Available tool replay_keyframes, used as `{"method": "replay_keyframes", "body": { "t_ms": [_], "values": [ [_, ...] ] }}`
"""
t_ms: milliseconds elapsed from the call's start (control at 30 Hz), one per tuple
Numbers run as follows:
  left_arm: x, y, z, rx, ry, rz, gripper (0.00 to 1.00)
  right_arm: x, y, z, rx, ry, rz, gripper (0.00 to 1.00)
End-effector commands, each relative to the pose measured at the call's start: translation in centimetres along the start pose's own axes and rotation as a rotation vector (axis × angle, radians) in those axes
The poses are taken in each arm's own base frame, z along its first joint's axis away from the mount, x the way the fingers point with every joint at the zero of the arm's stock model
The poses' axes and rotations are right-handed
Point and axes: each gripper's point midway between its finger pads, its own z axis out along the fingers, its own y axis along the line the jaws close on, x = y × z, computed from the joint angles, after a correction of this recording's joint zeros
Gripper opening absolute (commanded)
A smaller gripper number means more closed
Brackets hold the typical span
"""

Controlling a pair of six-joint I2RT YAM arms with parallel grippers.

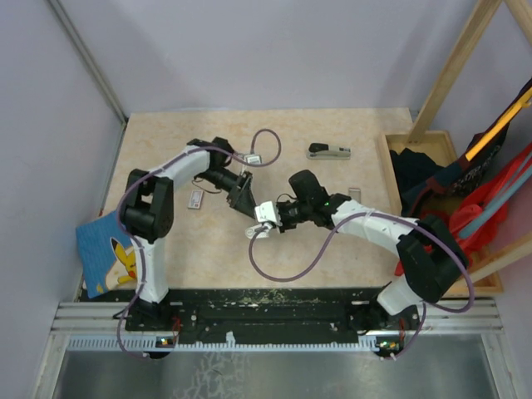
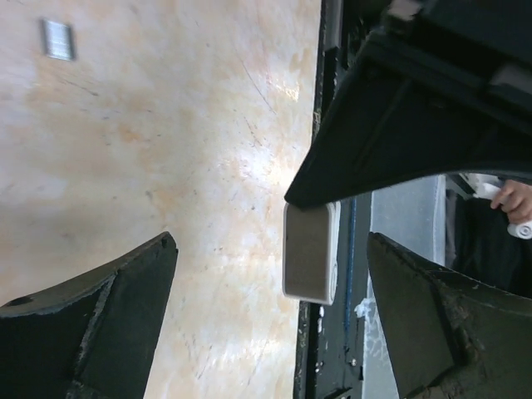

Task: Unload the staples from the stapler
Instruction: Unload the staple at the center of the board.

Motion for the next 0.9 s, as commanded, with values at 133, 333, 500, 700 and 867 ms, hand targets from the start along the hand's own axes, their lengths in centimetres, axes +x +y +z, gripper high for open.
{"method": "replay_keyframes", "body": {
  "t_ms": [133,333,500,700,867],
  "values": [
    [-6.1,-1.6,-9.2,-0.208,-0.246,0.197,1.0,-2.3,-4.5,-0.8,0.105,-0.09,0.192,0.0],
    [-7.6,-0.7,-12.6,-0.513,-0.362,0.266,1.0,-1.8,-7.3,-1.1,0.189,-0.075,0.429,0.0],
    [-8.9,-1.7,-14.8,-0.682,-0.448,0.369,1.0,-1.8,-9.3,-1.7,0.239,-0.096,0.623,0.0],
    [-9.3,-3.7,-15.1,-0.814,-0.434,0.586,0.99,-1.4,-10.3,-1.6,0.219,-0.139,0.862,0.0],
    [-9.1,-5.6,-13.2,-0.856,-0.373,0.793,0.99,-1.6,-10.2,-0.9,0.151,-0.19,1.027,0.0]
  ]
}}
